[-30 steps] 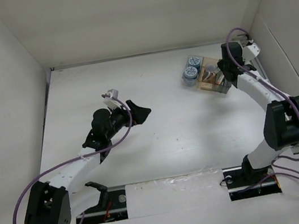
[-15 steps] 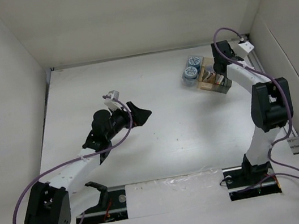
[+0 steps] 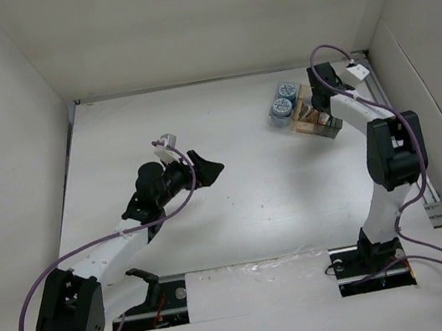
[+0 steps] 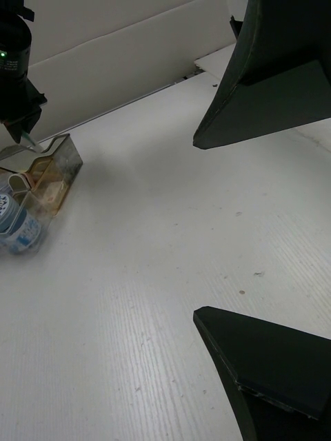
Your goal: Sort the stationery into containers
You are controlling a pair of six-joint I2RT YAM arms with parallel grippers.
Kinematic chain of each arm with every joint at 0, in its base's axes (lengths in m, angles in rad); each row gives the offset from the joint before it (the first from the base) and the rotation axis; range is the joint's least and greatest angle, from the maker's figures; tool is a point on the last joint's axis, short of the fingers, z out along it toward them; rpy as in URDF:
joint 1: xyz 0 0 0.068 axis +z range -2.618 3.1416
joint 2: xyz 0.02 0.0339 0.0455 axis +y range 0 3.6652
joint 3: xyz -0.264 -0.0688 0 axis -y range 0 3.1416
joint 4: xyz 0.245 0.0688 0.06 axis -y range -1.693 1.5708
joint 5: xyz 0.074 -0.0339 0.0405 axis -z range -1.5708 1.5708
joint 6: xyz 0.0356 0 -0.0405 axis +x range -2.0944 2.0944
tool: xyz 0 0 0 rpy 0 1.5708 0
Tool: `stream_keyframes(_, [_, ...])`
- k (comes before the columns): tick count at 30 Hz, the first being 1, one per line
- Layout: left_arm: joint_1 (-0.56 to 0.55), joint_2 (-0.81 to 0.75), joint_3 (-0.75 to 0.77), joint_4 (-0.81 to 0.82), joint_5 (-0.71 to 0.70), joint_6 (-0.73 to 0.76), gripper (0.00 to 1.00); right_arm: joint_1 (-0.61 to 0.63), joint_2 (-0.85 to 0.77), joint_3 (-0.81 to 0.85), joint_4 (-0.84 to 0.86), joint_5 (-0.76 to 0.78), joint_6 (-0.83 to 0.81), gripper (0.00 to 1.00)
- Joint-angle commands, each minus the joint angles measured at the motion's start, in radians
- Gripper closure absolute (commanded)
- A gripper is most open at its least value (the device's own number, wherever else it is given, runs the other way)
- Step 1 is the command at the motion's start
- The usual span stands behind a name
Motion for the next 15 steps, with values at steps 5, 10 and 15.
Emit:
stream_keyframes(5, [0.0, -0.007, -0.005, 0.027, 0.016, 0.014, 0.0, 0.016, 0.013, 0.044, -0.021, 0.038, 0.027, 0.81])
stream_keyframes(10, [0.0, -0.007, -0.005, 0.027, 0.016, 0.005, 0.0, 0.016, 0.002, 0.023, -0.021, 0.027, 0.027, 0.81])
stream_keyframes(15, [0.0, -0.007, -0.005, 0.027, 0.016, 0.005, 0.0, 0.016, 0.002, 0.001, -0.021, 0.027, 0.049, 0.73])
